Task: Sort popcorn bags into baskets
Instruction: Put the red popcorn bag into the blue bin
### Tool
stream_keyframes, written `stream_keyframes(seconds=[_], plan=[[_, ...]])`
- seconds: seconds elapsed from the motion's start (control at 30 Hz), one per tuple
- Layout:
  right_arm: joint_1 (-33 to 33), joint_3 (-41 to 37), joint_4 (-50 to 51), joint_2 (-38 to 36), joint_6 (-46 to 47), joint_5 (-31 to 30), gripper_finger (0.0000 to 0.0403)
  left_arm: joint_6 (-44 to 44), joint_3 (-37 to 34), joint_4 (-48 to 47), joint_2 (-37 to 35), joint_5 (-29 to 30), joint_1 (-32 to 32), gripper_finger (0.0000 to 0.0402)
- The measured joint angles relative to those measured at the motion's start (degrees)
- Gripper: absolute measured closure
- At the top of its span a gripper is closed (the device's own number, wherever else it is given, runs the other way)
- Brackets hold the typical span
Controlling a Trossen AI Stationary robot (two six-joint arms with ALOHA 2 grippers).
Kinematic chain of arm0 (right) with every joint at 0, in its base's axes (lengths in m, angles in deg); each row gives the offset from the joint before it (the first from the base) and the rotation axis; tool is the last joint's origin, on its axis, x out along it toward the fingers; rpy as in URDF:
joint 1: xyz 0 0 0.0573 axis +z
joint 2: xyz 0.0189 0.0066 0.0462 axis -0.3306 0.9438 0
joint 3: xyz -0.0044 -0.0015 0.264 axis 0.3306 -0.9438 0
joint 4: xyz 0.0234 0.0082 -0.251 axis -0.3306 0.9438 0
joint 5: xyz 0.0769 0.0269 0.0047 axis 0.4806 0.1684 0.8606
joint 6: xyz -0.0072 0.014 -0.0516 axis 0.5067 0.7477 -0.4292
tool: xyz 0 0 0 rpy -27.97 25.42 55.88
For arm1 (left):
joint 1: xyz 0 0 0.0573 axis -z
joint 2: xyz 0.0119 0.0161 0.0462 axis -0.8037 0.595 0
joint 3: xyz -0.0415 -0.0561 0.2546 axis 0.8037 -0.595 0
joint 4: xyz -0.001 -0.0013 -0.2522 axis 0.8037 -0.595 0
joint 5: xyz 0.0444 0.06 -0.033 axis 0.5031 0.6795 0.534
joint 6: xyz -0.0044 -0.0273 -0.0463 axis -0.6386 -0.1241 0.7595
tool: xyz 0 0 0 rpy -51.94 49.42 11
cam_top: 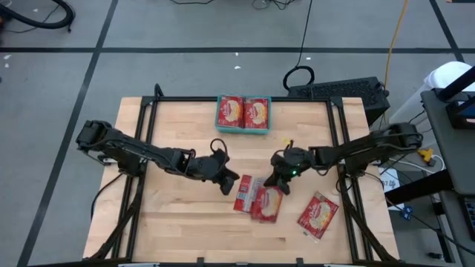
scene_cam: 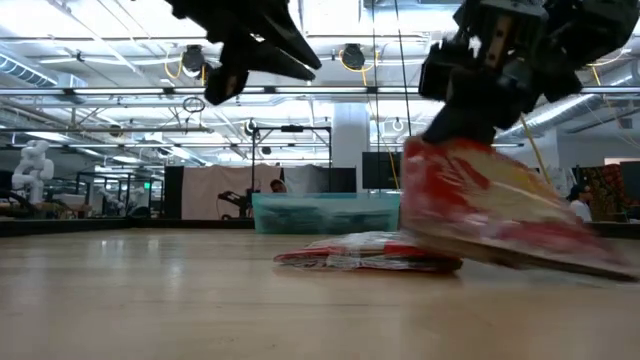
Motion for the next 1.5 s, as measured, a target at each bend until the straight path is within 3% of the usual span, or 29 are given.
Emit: stream_keyframes(seconds=[0.23,0.4,0.47,0.63,0.77,0.93,1.03,1.3,1.5], plan=[[-3.0,0.1,2.9,-7.2,-1.2,-4.4,0.0402,-5.2,-0.1,1.1,1.9,0.0,-4.4,0.0235],[-4.8,0.1,4.3,-9.0,-1.8,-4.2,0.0403,-6.1,0.0,9.9,7.1,-4.3,-6.8,0.0151],[-5.2,0.1,4.5,-9.5,-1.6,-4.3,0.0403,-7.0,0.0,16.7,10.5,-7.2,-7.4,0.0130],[-5.1,0.1,4.6,-9.6,-1.4,-4.1,0.0403,-3.5,0.0,21.2,16.4,-10.4,-8.3,0.0112],[-5.2,0.1,4.6,-9.6,-1.4,-4.6,0.0403,-2.1,-0.1,23.5,18.9,-11.9,-8.3,0.0132],[-5.4,0.1,3.1,-9.5,-1.3,-5.7,0.0403,-3.5,-0.1,29.4,20.7,-13.6,-8.1,0.0188],[-5.8,0.1,2.7,-9.6,-0.9,-6.9,0.0403,-3.6,0.1,35.0,22.6,-13.6,-8.2,0.0228],[-8.2,0.1,2.3,-9.6,-0.5,-6.9,0.0403,-5.1,0.0,33.1,21.9,-16.3,-10.1,0.0375],[-11.0,0.1,1.5,-10.9,4.7,-5.4,0.0399,-5.2,0.0,33.3,20.8,-19.4,-12.5,0.0370]])
